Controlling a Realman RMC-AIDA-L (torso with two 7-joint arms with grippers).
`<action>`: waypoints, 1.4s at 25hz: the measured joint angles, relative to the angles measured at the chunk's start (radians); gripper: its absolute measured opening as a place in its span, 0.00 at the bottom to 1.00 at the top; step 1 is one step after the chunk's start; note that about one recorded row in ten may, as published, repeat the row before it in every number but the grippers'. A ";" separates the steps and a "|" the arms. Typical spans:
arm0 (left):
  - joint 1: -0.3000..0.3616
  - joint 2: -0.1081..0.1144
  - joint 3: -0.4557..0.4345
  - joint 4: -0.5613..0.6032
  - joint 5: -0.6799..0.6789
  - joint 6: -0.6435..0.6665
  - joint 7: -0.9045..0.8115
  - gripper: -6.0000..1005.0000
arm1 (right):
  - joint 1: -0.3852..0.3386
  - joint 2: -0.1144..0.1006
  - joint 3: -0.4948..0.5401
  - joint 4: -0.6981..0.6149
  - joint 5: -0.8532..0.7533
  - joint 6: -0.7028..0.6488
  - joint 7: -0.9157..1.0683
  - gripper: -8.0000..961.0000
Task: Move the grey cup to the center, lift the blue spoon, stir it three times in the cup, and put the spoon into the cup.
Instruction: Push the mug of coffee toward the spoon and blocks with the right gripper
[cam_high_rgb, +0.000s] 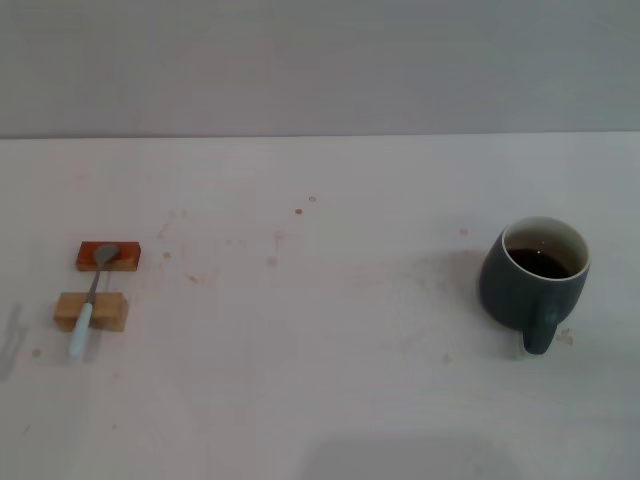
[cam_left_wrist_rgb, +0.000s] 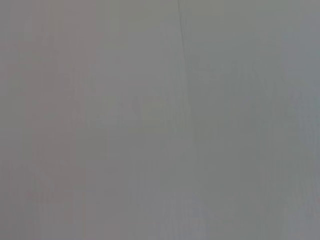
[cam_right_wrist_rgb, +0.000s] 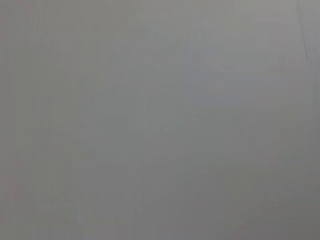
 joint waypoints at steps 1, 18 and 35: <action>0.000 0.000 0.000 0.000 0.000 0.000 0.000 0.81 | 0.000 0.000 0.000 0.000 0.000 0.000 0.000 0.01; -0.019 0.000 -0.003 0.009 0.000 -0.014 0.004 0.81 | 0.045 -0.006 0.016 -0.042 0.014 0.169 -0.001 0.01; -0.032 0.002 -0.007 0.001 0.000 -0.031 0.008 0.81 | 0.186 -0.006 0.018 -0.084 0.016 0.461 0.001 0.01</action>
